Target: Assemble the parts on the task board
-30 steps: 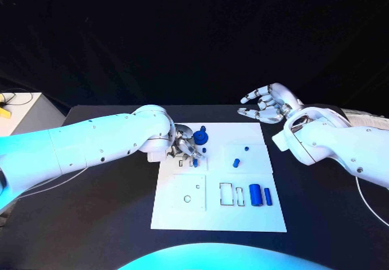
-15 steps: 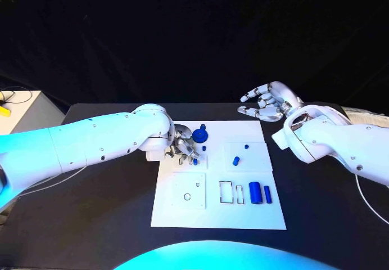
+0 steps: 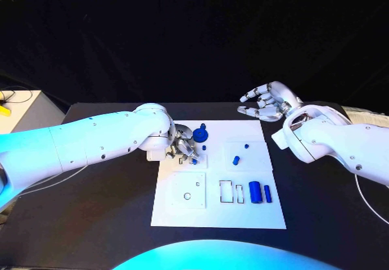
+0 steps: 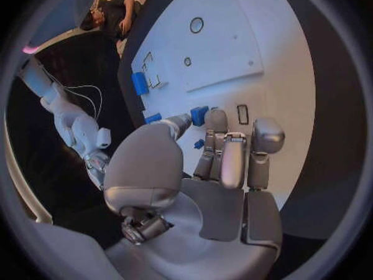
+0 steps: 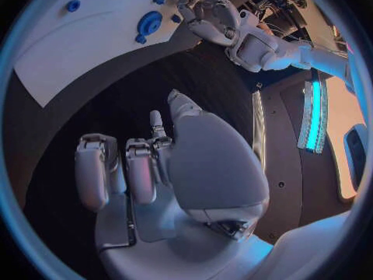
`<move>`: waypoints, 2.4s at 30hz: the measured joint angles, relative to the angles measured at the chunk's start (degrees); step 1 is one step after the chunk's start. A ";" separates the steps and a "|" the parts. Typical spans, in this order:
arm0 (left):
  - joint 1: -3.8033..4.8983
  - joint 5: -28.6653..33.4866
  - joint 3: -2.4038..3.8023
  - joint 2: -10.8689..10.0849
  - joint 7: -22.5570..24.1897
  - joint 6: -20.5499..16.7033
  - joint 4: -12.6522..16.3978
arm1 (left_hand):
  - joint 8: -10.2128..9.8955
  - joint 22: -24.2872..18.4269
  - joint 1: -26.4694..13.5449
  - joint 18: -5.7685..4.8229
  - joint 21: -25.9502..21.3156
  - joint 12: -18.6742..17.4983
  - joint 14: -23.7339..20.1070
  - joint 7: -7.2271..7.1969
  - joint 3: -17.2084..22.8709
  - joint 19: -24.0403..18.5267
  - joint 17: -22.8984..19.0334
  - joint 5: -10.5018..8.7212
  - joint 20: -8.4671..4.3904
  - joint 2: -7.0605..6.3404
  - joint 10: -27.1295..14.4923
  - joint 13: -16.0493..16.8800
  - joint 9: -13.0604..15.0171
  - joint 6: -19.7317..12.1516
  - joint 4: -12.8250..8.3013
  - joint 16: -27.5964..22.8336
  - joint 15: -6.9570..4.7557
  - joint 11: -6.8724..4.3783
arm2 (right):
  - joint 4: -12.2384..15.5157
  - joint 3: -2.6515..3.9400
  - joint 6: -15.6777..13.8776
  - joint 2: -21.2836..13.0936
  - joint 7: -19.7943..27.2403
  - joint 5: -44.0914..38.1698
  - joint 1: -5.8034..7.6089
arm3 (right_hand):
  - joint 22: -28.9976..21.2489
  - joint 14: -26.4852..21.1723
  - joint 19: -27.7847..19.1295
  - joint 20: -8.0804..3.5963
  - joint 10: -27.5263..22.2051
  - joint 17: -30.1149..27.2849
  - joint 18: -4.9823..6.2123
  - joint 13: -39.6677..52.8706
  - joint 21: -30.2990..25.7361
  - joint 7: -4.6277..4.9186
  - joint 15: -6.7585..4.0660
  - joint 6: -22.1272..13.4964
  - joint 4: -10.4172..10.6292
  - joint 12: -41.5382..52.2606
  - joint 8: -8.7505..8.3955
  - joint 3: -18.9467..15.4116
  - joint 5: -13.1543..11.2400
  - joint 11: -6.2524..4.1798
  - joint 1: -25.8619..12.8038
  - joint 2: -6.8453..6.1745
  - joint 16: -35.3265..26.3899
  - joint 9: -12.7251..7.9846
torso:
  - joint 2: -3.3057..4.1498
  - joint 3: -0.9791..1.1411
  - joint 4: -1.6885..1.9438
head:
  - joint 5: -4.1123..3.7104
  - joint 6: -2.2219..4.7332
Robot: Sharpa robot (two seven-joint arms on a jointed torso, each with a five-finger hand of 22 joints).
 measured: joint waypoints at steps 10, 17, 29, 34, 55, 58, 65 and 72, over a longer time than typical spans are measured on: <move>0.04 1.47 0.03 0.01 0.03 -0.18 0.01 | -1.07 0.22 3.12 0.01 0.22 -0.63 0.21 0.00 9.53 0.00 0.61 -0.29 0.00 -0.27 -0.31 -0.35 0.80 -0.44 -3.77 0.00 -0.21 -0.08 | -0.16 -0.05 0.15 0.09 -0.04 0.01 -0.10 | -0.01 0.00 0.00 0.00 0.00 0.00 0.00 0.00 0.00 0.00 0.00 0.00 0.00 0.00 0.00 0.00 0.00 0.00 0.00 0.00 0.00 0.00 | 0.04 0.02 0.01 | 0.03 -0.08; -0.02 2.62 -0.02 -0.19 0.08 -1.21 0.34 | 0.81 1.20 1.21 0.01 1.11 -0.58 1.06 -0.10 15.73 0.41 1.82 -0.27 -0.41 -1.74 1.39 0.61 0.80 -0.93 -3.19 0.45 -0.60 -0.69 | -0.32 -0.11 0.32 0.12 -0.27 0.01 -0.22 | -0.02 0.00 0.00 0.00 0.00 -0.01 0.00 0.00 0.00 0.08 0.00 -0.08 0.16 0.00 0.00 0.16 0.21 0.00 0.00 0.00 0.00 0.05 | 0.04 0.01 -0.01 | 0.04 -0.10; -0.04 4.50 0.00 -2.39 0.24 -4.68 2.73 | 2.22 3.51 -3.23 0.01 2.66 1.74 2.04 -0.91 17.47 2.20 1.82 2.92 -1.17 -3.51 5.37 4.13 6.41 -0.11 -3.64 1.77 -1.00 -1.37 | -0.33 -0.16 0.74 -0.24 -0.62 0.01 -0.40 | -0.03 0.00 0.00 0.00 0.00 -0.01 0.00 -0.01 -0.21 0.16 0.00 -0.16 0.17 0.00 0.00 0.17 0.53 0.00 -0.30 0.30 0.00 0.05 | -0.05 0.03 0.10 | 0.14 -0.03; -0.04 4.87 0.01 -3.72 0.36 -7.05 4.02 | 2.66 6.05 -5.68 -0.91 3.90 3.25 2.15 -1.65 20.42 4.23 1.81 10.72 -1.97 -5.35 8.61 6.93 7.64 2.09 -6.62 2.69 -1.75 -1.93 | -0.61 -0.17 0.74 -0.44 -0.48 0.24 -0.41 | -0.03 0.00 -0.05 0.05 -0.97 -0.01 0.82 -0.01 -3.15 0.35 0.00 -0.35 0.15 -2.09 0.00 0.68 0.90 0.18 -0.30 0.30 -0.62 0.04 | -0.10 0.10 0.16 | 0.30 -0.12; -0.75 2.38 -0.06 -5.31 0.50 -12.64 5.65 | 3.03 8.84 -7.77 -0.89 5.10 5.17 2.25 -2.28 20.09 6.25 1.81 17.16 -2.97 -6.23 12.47 10.64 8.00 3.54 -6.95 3.77 -2.67 -3.17 | -7.23 -0.19 -1.65 0.68 17.76 20.89 -0.25 | -41.97 -24.08 -32.46 6.64 -26.87 -48.53 8.58 -59.34 -73.38 3.22 6.25 -7.71 -3.80 -68.37 1.31 20.53 4.54 5.43 -2.34 -5.31 -73.23 -0.47 | -0.40 0.49 0.21 | 0.55 -0.73; -0.95 1.51 -0.13 -5.17 0.50 -13.12 5.56 | 3.03 9.12 -8.21 -1.64 5.10 5.33 2.07 -2.25 20.09 6.58 1.80 17.50 -3.25 -6.22 13.16 11.06 10.52 3.57 -6.95 3.76 -2.90 -3.47 | -8.22 -0.19 -1.56 0.99 19.80 23.64 -0.16 | -46.17 -24.52 -33.52 7.70 -26.06 -50.83 8.57 -64.07 -77.00 3.22 6.90 -7.71 -5.43 -70.95 0.34 21.16 4.54 5.84 -3.60 -4.85 -76.56 -1.19 | -0.41 0.51 0.21 | 0.62 -0.80; -1.48 -0.51 -0.34 -4.75 0.50 -13.95 5.42 | 3.33 9.57 -8.52 -1.81 5.33 5.53 2.24 -2.49 20.09 6.96 1.80 17.50 -3.27 -6.53 13.77 11.40 10.85 4.16 -6.95 3.98 -3.07 -3.68 | -9.63 -0.24 -1.25 1.66 22.27 27.01 -0.13 | -53.36 -24.66 -32.31 8.58 -25.36 -54.85 8.56 -70.37 -79.00 3.23 7.69 -7.71 -8.28 -75.13 -1.39 21.79 4.53 6.14 -5.13 -4.06 -81.01 -2.43 | -0.33 0.56 0.13 | 0.74 -0.93; -2.09 -2.51 -0.45 -4.50 0.50 -14.52 5.43 | 3.33 9.79 -8.61 -1.81 5.33 5.88 2.24 -2.66 20.10 6.97 1.80 17.49 -3.27 -6.62 13.97 11.74 11.25 4.33 -6.97 3.98 -3.07 -3.88 | -10.21 -0.29 -0.77 2.06 22.96 28.31 -0.12 | -57.56 -25.93 -33.00 9.27 -26.49 -57.41 8.53 -71.30 -78.99 3.23 8.68 -7.71 -9.69 -77.67 -2.88 21.21 4.53 7.09 -6.18 -3.47 -83.49 -3.18 | -0.28 0.55 0.10 | 0.68 -1.10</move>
